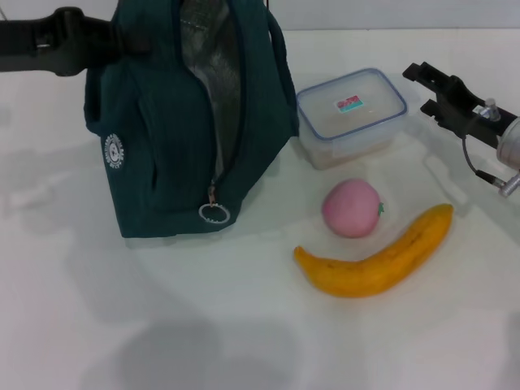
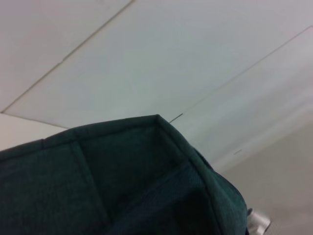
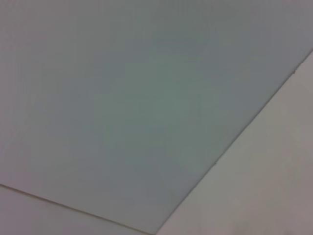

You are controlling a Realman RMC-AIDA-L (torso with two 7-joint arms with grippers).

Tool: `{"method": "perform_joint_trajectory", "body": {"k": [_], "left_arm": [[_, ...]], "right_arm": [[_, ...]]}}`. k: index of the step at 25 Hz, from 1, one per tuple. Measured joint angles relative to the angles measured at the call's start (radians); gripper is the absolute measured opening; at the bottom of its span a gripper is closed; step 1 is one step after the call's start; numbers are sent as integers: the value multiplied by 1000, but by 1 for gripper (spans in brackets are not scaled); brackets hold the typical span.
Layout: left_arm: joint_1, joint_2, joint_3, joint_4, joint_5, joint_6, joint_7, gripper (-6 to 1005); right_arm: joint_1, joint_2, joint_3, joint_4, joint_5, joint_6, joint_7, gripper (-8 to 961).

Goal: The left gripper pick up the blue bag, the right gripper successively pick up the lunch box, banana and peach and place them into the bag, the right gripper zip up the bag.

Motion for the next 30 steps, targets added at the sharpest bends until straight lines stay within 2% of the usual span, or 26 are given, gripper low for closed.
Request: {"method": "perform_joint_trajectory", "body": {"k": [15,30], "left_arm": [[-20,-2,2,-37,6,-25,2,36],[-26,-1,2,-37,10,-28,2,37]], "right_arm": [[74,0,-17,36,1,18,5,870],[101,0,-31,39,-1,18,8,870]]}}
